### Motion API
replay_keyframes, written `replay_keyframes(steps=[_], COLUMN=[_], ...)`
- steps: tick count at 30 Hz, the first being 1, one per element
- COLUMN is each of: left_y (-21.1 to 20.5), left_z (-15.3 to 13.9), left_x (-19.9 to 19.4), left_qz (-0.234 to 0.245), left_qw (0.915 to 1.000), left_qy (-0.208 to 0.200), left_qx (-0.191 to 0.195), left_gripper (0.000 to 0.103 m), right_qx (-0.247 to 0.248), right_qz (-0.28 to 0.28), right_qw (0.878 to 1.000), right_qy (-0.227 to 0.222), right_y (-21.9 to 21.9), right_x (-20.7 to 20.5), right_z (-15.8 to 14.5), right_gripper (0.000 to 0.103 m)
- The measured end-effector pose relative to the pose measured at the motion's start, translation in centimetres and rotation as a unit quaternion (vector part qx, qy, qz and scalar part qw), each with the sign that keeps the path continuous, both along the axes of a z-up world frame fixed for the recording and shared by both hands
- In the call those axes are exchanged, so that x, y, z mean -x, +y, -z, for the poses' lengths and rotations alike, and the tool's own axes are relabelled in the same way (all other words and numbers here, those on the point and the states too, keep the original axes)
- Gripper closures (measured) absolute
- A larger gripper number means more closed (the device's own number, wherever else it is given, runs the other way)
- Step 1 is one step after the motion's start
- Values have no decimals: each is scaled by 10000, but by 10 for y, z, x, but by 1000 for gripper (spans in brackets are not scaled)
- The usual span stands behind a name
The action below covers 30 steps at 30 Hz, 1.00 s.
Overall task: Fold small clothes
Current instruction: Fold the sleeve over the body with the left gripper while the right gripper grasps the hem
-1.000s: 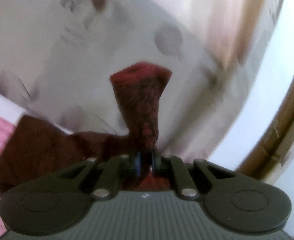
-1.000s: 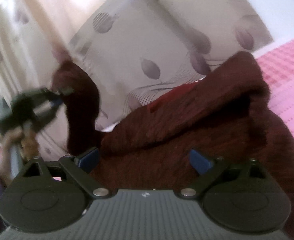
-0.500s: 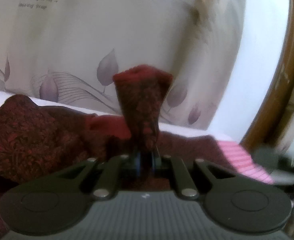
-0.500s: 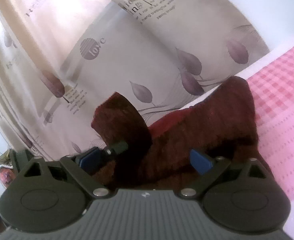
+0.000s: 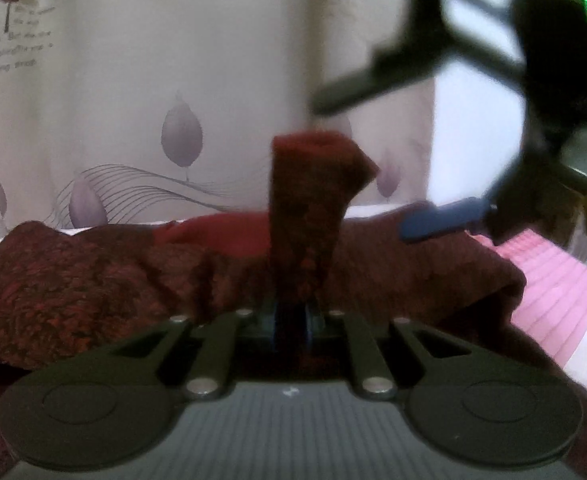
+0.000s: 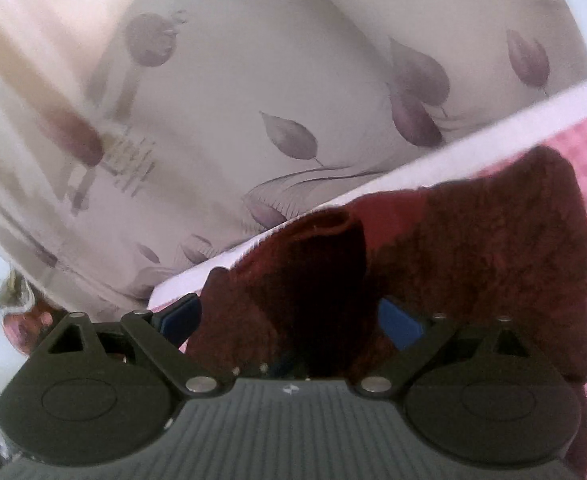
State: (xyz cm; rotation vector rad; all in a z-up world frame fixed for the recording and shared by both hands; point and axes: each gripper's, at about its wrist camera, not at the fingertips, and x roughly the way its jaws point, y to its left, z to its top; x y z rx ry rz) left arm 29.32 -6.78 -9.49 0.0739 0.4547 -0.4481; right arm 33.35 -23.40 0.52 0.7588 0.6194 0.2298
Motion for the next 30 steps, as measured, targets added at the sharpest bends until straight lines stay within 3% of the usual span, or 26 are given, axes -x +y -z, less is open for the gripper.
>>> replay_keyframes(steps=[2,5,7,8,9,11,12,13,17,19,22,25,27,30], left_y=[-3,-6,-9,-10,-10,-9,-8,-5,23,44,75,101,116,135], left_z=[1,1,2,2,1,-1,-3,-5,-15,-20,-22,-17,-11,3], left_x=[3,9,13,16,19,23,25,25,30,30,26,14,9,4], left_qz=[50,158,204,219,229,193,156,139,-206,-412,-804,-1090,-1276,-1601], left_qw=[9999,9995,9989,9986,9983,9980,9981,9983,9991,9980,9936,9883,9820,9703], left_qy=[-90,-198,-307,-360,-435,-494,-469,-440,-363,-300,-262,49,283,633], left_qx=[-120,-212,-293,-316,-327,-342,-358,-343,60,385,753,1067,1360,1700], left_gripper=[85,71,49,44,37,35,34,34,34,27,21,21,21,21], right_qx=[-125,-269,-334,-341,-351,-234,-109,72,370,568,649,601,643,634], right_qz=[-16,106,172,164,146,138,102,118,131,133,203,283,361,518], right_qw=[9996,9979,9972,9970,9970,9976,9978,9979,9989,9983,9964,9940,9927,9940], right_qy=[268,576,644,680,675,634,642,638,250,-18,-510,-868,-955,-728], right_y=[-4,-9,-11,-12,-12,-12,-12,-12,-16,-18,-29,-45,-56,-75], right_x=[-10,-19,-23,-26,-27,-28,-29,-29,-22,-18,-12,-9,-8,-14], right_z=[3,12,18,21,24,29,30,32,29,22,7,-5,-5,13], right_gripper=[8,8,9,12,20,50,76,88,89,89,90,90,90,90])
